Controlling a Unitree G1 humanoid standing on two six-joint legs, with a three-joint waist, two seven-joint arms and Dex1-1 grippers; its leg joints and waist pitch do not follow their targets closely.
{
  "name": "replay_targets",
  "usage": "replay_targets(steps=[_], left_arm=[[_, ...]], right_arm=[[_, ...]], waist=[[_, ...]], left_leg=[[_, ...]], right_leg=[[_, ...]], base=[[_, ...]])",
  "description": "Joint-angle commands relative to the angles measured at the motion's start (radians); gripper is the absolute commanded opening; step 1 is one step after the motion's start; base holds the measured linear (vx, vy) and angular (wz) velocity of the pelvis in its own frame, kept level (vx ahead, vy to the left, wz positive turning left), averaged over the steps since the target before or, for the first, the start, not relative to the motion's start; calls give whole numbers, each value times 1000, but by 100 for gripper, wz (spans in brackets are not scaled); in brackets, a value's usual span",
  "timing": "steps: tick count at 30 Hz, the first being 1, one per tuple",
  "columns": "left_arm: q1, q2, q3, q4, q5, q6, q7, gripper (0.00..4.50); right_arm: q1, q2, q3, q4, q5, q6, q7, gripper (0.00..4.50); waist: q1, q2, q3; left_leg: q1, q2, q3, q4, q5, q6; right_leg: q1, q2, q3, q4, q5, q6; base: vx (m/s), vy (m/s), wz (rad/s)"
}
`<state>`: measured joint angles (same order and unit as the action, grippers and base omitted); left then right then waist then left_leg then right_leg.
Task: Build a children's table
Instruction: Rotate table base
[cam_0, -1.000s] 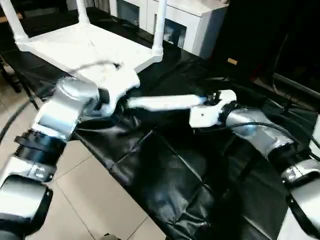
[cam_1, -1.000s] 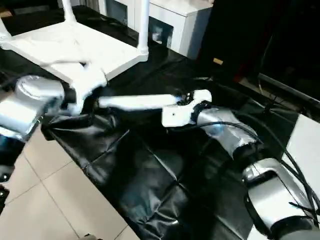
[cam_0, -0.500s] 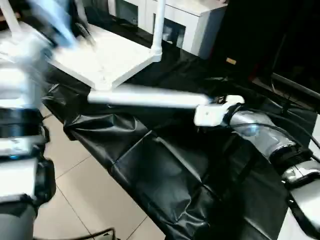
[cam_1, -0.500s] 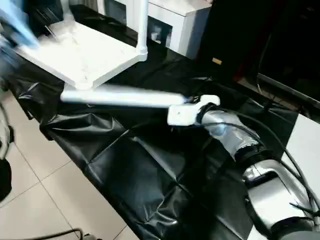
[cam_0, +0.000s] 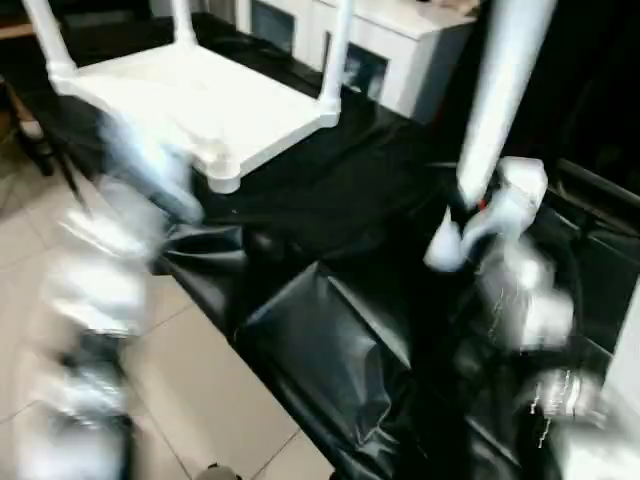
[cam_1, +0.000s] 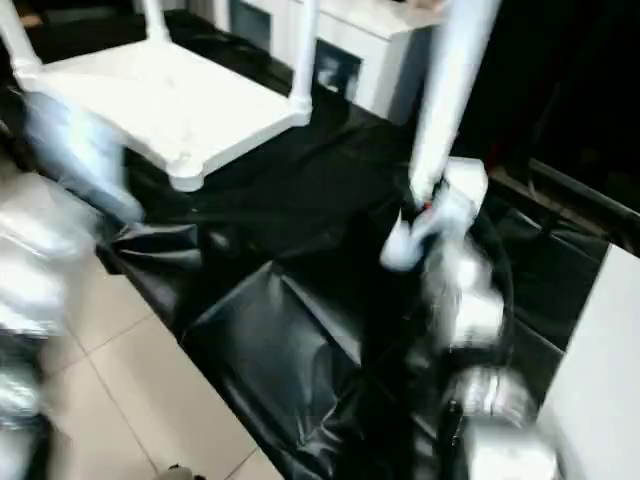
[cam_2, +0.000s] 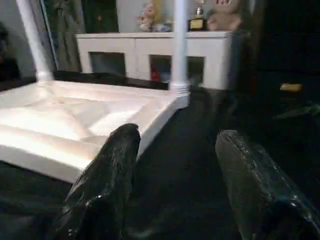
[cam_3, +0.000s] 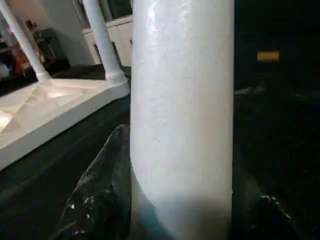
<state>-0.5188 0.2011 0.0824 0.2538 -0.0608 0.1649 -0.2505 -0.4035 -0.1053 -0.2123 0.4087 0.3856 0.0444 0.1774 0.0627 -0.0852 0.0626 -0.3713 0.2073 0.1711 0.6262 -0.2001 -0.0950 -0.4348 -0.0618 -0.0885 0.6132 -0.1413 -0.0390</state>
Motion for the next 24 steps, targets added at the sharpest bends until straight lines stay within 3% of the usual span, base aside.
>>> replay_targets(steps=[1,2,3,4,5,6,7,8,9,10,11,12,13,14,15,16,17,18,19,20,21,22,23,24], left_arm=[[2,-2,3,-7,20,-31,32,278],[6,-1,-7,18,41,-52,44,278],[8,1,-13,35,54,-66,51,278],[11,0,-16,41,64,-66,60,278],[11,0,-16,41,64,-66,60,278],[14,0,-18,41,68,-65,62,278],[24,-1,-24,42,84,-60,75,278],[27,-1,-25,42,87,-61,79,278],[32,-2,-28,42,92,-62,84,278],[41,-5,-30,42,93,-66,90,278],[41,-5,-30,42,93,-66,90,278],[57,-10,-31,31,89,-66,94,278],[74,-12,-29,16,86,-61,98,278],[74,-12,-29,16,86,-61,98,278],[87,-13,-28,4,88,-58,103,278],[101,-15,-29,-7,90,-62,108,278],[121,-17,-28,-29,96,-59,117,278],[131,-18,-28,-40,99,-56,122,278],[134,-18,-28,-43,100,-55,123,278],[149,-27,-20,-65,92,-32,131,278],[162,-35,-13,-87,90,-15,144,278],[177,-42,-6,-109,81,-17,145,278],[189,-48,-1,-129,69,4,140,278],[193,-48,-1,-134,69,6,140,278]], right_arm=[[24,3,-11,-108,-6,49,-9,182],[50,15,-16,-131,-27,43,-31,182],[64,20,-17,-140,-40,32,-46,182],[73,24,-22,-152,-38,38,-60,182],[73,24,-22,-152,-38,38,-60,182],[76,24,-22,-158,-36,45,-64,182],[87,22,-23,-182,-23,69,-79,182],[89,22,-23,-187,-20,73,-83,182],[94,22,-23,-196,-15,81,-90,182],[103,17,-19,-213,-11,96,-96,182],[103,17,-19,-213,-11,96,-96,182],[111,10,-14,-231,-7,112,-101,182],[117,9,-12,-249,-12,134,-104,182],[117,9,-12,-249,-12,134,-104,182],[118,11,-12,-259,-18,145,-107,182],[119,13,-8,-268,-24,152,-102,182],[117,20,3,-276,-39,153,-105,182],[115,24,10,-279,-47,152,-107,182],[114,25,11,-279,-49,152,-108,182],[112,38,12,-285,-36,159,-110,182],[111,43,15,-288,-42,159,-121,182],[112,47,16,-291,-38,165,-124,182],[113,46,18,-291,-34,172,-118,182],[114,45,18,-291,-33,172,-118,182]], waist=[[26,28,-86],[39,-9,-73],[52,-5,-74],[53,-6,-64],[53,-6,-64],[39,-1,-64],[18,13,-64],[-21,40,-61],[-58,43,-61],[-75,46,-57],[-64,47,-53],[-53,35,-46],[-52,28,-45],[-42,12,-65],[14,-11,-82],[12,-30,-85],[14,-41,-83],[10,-40,-74],[11,-37,-74],[5,-45,-75],[3,-5,-79],[-44,25,-68],[-73,27,-67],[-85,46,-85]], left_leg=[[30,-8,23,4,-160,82],[-1,-31,-2,47,-209,74],[-13,-35,-24,63,-204,66],[3,-61,-54,95,-220,44],[3,-61,-54,95,-220,44],[9,-75,-67,80,-219,61],[44,-78,-55,44,-222,94],[121,-56,-28,-19,-341,144],[125,-29,-21,-56,-407,194],[60,66,35,-151,-613,223],[57,96,48,-165,-639,199],[66,117,98,-172,-687,133],[68,121,116,-173,-707,85],[100,105,135,-151,-681,-48],[67,23,61,107,-498,-83],[-71,-22,-55,207,-355,2],[-95,-55,-88,211,-253,4],[-74,-86,-106,189,-149,-6],[-48,-99,-105,173,-120,-1],[-14,-105,-100,112,-54,22],[-15,-66,-108,7,115,70],[6,-30,-112,-86,-48,135],[6,1,-119,-106,-162,154],[26,23,-146,-113,-256,153]], right_leg=[[69,-138,172,-133,-510,-88],[108,-159,249,-145,-663,-100],[123,-172,278,-147,-693,-102],[89,-131,322,-162,-740,-101],[89,-131,322,-162,-740,-101],[85,-95,335,-160,-732,-100],[42,-32,331,-161,-720,-65],[-47,50,237,-116,-638,-35],[-67,71,166,-57,-555,-37],[-40,15,3,132,-358,-73],[-21,-14,-34,170,-292,-76],[-14,-46,-79,200,-239,-65],[-2,-54,-83,205,-250,-58],[11,-82,-35,143,-374,-56],[35,-311,177,-94,-722,-66],[133,-345,265,-105,-804,-14],[148,-295,234,-90,-794,18],[120,-219,212,-89,-714,1],[102,-183,206,-94,-675,-24],[87,-117,195,-95,-631,-54],[81,-106,89,-81,-536,-84],[60,-21,26,-41,-469,-77],[54,6,16,-17,-407,-77],[65,-2,14,15,-198,-111]], base=[[-25,41,-24],[-25,41,-24],[-22,98,-54],[-41,149,-56],[-41,149,-56],[-79,190,-46],[-112,229,-37],[-112,229,-37],[-161,250,-43],[-170,262,-60],[-170,262,-60],[-129,230,-55],[-84,155,-54],[-84,155,-54],[-40,122,-66],[-8,155,-96],[-8,155,-96],[-22,178,-100],[-62,172,-63],[-62,172,-63],[-69,200,-35],[-50,259,-17],[-50,259,-17],[-18,256,-2]])
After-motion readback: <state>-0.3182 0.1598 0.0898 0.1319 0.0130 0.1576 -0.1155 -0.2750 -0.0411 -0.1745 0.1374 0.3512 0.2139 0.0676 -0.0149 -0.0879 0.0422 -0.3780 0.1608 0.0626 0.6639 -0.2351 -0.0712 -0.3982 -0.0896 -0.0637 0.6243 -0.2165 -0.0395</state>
